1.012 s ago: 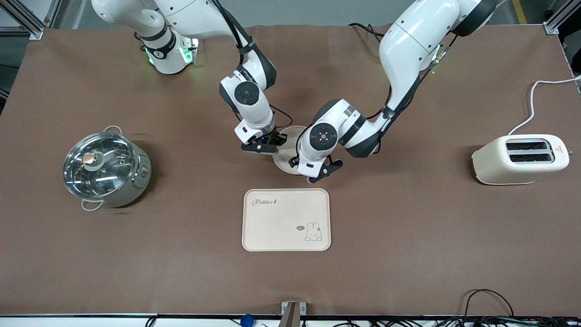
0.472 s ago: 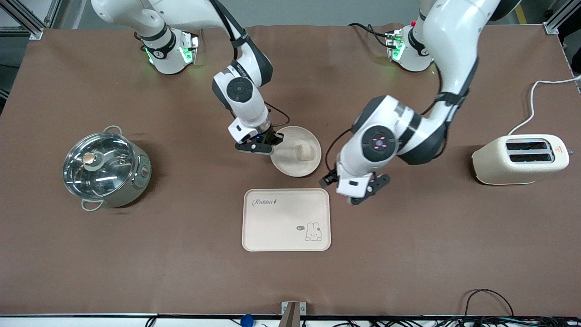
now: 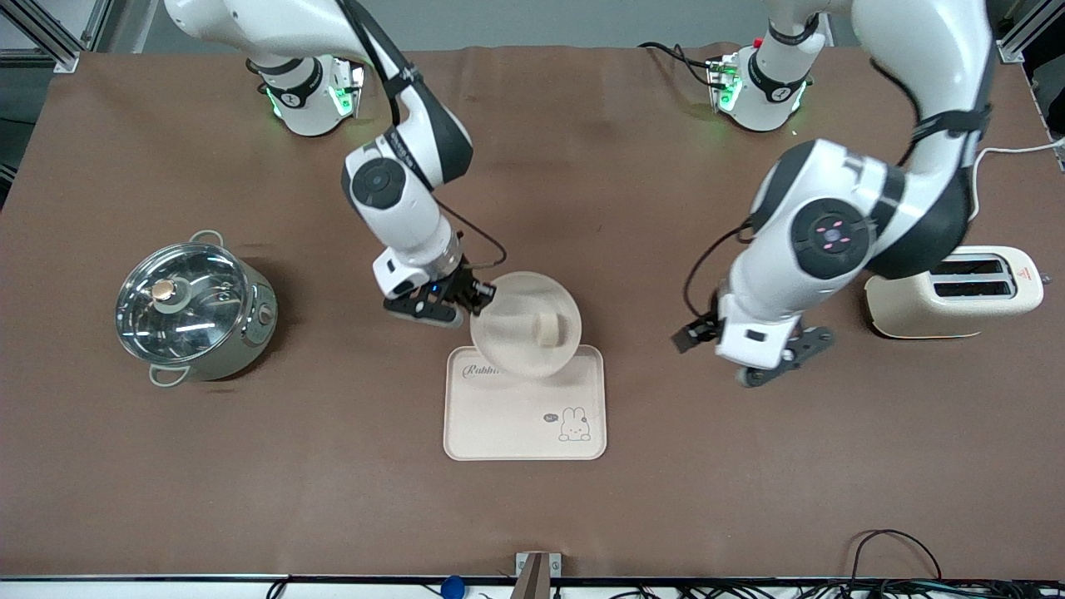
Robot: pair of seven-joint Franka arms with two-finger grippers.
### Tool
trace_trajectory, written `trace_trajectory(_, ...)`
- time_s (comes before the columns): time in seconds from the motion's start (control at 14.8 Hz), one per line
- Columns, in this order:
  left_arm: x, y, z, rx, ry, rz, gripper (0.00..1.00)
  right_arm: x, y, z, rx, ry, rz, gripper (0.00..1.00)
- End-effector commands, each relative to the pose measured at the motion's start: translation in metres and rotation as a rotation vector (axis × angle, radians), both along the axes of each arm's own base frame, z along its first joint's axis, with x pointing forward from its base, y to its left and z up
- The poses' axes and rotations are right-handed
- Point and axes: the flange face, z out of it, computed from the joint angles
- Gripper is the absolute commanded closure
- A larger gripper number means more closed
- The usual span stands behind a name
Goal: Place bun in plate and plate on tray
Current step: 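Move the plate onto the tray with the right gripper while the left gripper withdraws, then open the right gripper to release the plate on the tray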
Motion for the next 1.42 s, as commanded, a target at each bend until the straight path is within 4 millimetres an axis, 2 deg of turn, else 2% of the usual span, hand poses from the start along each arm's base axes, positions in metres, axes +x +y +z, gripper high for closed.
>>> trace_trajectory(0.0, 0.005, 0.055, 0.030, 0.043, -0.026, -0.070, 0.00, 0.074, -0.005, -0.028, 0.038, -0.010, -0.071, 1.00)
trace_trajectory(0.13, 0.009, 0.087, 0.050, 0.044, -0.047, -0.142, 0.00, 0.099, -0.025, -0.047, 0.041, -0.010, -0.109, 1.00)
trace_trajectory(0.2, 0.007, 0.102, 0.062, 0.050, -0.051, -0.178, 0.00, 0.106, -0.027, -0.055, 0.043, -0.011, -0.117, 1.00)
trace_trajectory(0.34, 0.004, 0.128, 0.073, 0.055, -0.030, -0.243, 0.00, 0.103, -0.021, -0.058, 0.054, -0.006, -0.120, 1.00)
trace_trajectory(0.4, 0.000, 0.138, 0.086, 0.057, -0.041, -0.269, 0.00, 0.100, -0.018, -0.059, 0.063, 0.002, -0.119, 1.00)
trace_trajectory(0.67, -0.010, 0.155, 0.104, 0.064, -0.021, -0.363, 0.00, 0.082, -0.007, -0.081, 0.084, -0.008, -0.111, 1.00)
trace_trajectory(0.81, -0.021, 0.162, 0.118, 0.071, -0.014, -0.416, 0.00, 0.080, -0.014, -0.091, 0.089, -0.030, -0.092, 1.00)
trace_trajectory(0.94, -0.028, 0.169, 0.124, 0.066, 0.004, -0.414, 0.00, 0.078, -0.017, -0.096, 0.113, -0.043, -0.102, 1.00)
trace_trajectory(1.15, -0.053, 0.170, 0.130, 0.033, 0.019, -0.393, 0.00, 0.076, -0.030, -0.104, 0.159, -0.030, -0.117, 1.00)
trace_trajectory(1.35, -0.079, 0.167, 0.133, 0.037, 0.032, -0.389, 0.00, 0.073, -0.055, -0.115, 0.233, -0.044, -0.105, 1.00)
